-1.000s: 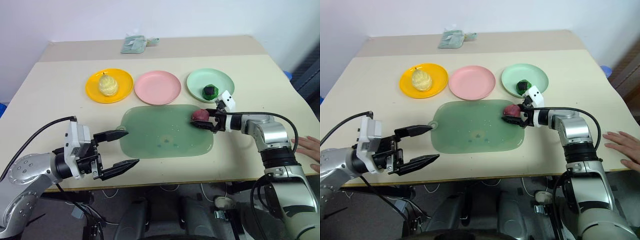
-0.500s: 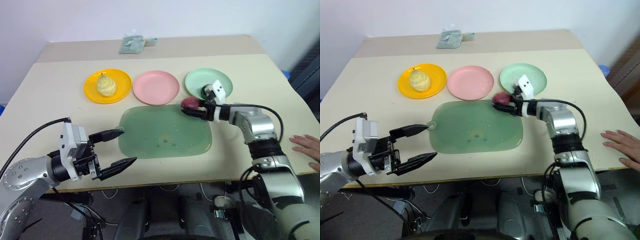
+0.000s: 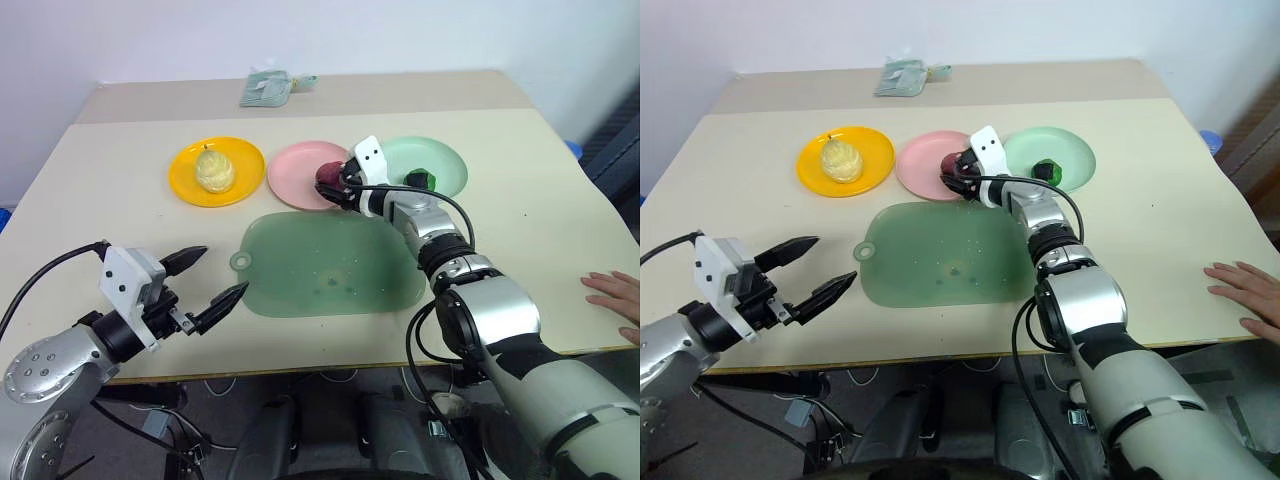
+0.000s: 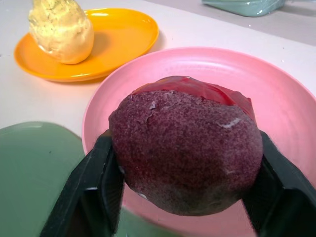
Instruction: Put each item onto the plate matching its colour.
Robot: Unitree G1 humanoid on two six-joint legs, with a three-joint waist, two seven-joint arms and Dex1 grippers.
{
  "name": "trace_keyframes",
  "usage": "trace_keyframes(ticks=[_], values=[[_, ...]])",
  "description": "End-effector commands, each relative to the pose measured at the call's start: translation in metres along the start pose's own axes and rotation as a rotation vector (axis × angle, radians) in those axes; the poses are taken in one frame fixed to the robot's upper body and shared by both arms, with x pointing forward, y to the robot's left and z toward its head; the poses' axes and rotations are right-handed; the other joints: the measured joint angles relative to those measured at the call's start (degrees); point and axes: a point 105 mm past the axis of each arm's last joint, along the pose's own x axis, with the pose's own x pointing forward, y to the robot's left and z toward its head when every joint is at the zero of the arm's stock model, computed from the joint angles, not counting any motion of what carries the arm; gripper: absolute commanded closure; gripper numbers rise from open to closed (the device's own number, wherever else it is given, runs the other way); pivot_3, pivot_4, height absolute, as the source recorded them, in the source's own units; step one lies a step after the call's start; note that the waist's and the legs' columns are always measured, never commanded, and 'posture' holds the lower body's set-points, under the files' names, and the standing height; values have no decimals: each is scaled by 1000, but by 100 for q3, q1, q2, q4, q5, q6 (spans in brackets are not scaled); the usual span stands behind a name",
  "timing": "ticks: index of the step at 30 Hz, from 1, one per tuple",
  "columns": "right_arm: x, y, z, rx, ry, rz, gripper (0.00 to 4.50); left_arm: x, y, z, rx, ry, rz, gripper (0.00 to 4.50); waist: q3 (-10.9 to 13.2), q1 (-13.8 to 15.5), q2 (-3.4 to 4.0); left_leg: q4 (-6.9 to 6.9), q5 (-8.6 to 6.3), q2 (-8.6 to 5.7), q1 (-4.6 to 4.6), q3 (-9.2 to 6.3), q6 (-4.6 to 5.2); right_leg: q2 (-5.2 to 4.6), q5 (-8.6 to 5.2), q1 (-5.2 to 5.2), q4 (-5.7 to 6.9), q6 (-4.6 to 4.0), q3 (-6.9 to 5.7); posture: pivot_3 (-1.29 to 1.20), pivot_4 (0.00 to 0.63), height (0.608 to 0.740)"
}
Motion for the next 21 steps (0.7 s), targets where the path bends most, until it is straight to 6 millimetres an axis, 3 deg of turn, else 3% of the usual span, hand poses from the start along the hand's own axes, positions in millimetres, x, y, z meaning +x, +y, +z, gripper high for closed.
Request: trace_keyframes(ticks=[1, 9, 13, 15, 18, 21], values=[[4, -4, 30, -43, -80, -35, 72, 1, 3, 9, 51, -21, 68, 0, 0, -1, 0, 0, 0, 0, 0, 0, 0, 1, 0, 0, 0, 0, 0, 0, 150, 740], [-25, -32, 55, -104, -176, 6, 72, 8, 10, 9, 137, -22, 125, 0, 1, 12, 2, 0, 1, 0, 0, -2, -1, 9, 0, 3, 0, 0, 1, 0, 150, 740], [-79, -60, 54, -154, -245, -20, 72, 9, 22, -5, 152, 6, 183, 0, -1, 66, 1, -5, 1, 1, 0, -9, -1, 11, 8, 7, -5, 15, -2, 0, 150, 740], [-93, -59, 51, -155, -245, -31, 72, 10, 24, -8, 160, 9, 192, 0, -1, 50, 0, -5, 0, 0, 0, -10, 1, 8, 8, 9, -7, 16, -3, 0, 150, 740], [-146, -44, 22, -179, -215, -71, 72, 19, 32, -10, 144, -16, 214, 0, -5, 73, 0, -5, 1, 4, 0, -8, 1, 9, 8, 6, -2, 15, 1, 0, 150, 740], [-179, -35, 8, -146, -165, -140, 72, 26, 35, -8, 133, -36, 199, 0, -3, 68, 8, -5, 1, 5, -1, -15, 1, -6, 4, 7, 1, 12, -1, 0, 150, 740]])
